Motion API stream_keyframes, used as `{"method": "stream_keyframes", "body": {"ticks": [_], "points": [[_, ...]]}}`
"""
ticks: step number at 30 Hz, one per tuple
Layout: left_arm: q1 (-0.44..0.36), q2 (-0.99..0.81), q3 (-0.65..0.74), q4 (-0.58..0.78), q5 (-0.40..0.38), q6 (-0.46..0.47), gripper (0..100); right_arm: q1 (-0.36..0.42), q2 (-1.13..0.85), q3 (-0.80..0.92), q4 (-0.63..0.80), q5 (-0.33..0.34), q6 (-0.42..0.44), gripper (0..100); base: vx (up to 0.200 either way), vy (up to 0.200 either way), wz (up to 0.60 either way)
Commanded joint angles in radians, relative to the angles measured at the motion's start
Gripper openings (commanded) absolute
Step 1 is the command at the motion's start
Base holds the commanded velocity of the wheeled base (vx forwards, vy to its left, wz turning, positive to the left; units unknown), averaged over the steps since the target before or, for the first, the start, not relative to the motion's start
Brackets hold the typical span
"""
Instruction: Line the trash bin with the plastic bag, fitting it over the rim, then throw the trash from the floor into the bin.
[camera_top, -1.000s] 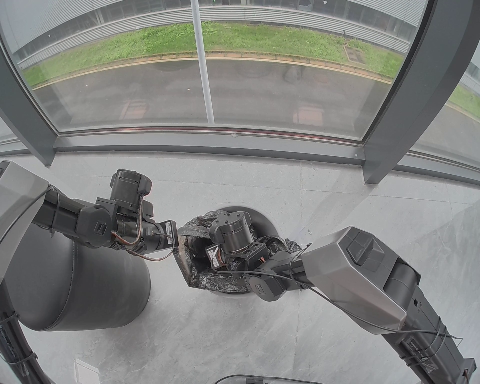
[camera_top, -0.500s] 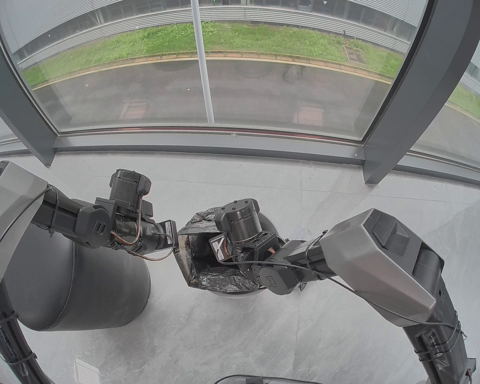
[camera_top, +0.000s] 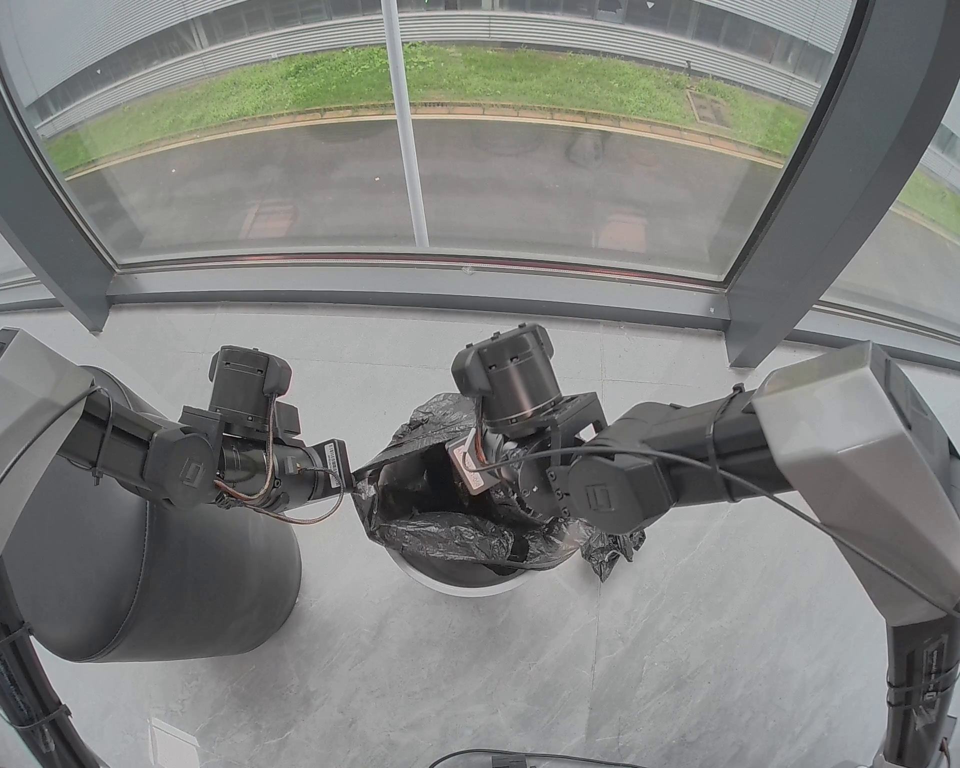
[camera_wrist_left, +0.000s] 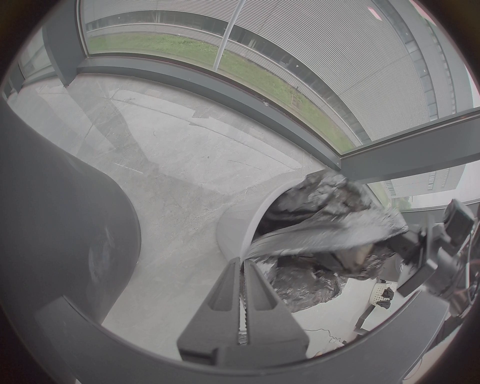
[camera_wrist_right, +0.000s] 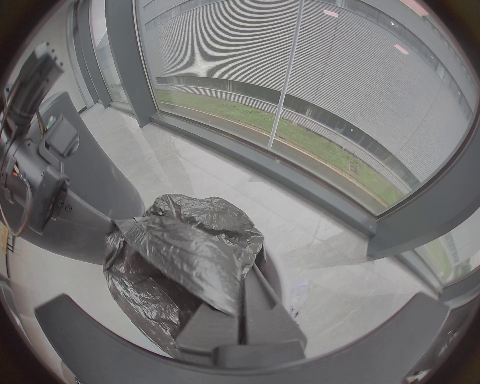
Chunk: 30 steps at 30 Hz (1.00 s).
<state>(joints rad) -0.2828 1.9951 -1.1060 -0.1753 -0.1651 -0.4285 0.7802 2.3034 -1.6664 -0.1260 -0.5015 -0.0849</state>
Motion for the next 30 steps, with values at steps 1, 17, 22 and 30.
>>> {"method": "stream_keyframes", "body": {"ticks": [1,17,22,30], "points": [[0.011,-0.002,0.011,-0.004,-0.001,-0.006,0,-0.007,-0.056,-0.041,0.045,-0.034,-0.041,0,0.0,0.0,0.0],[0.024,0.011,-0.003,-0.006,-0.036,-0.013,0,-0.088,0.082,-0.194,0.054,-0.02,-0.13,0,0.0,0.0,0.0],[0.027,0.011,0.005,-0.05,-0.037,-0.012,0,-0.119,0.129,-0.273,0.055,0.008,-0.142,0,0.0,0.0,0.0],[0.022,0.008,0.023,-0.072,-0.039,-0.03,0,-0.164,0.177,-0.334,0.057,0.035,-0.165,0,0.0,0.0,0.0]]}}
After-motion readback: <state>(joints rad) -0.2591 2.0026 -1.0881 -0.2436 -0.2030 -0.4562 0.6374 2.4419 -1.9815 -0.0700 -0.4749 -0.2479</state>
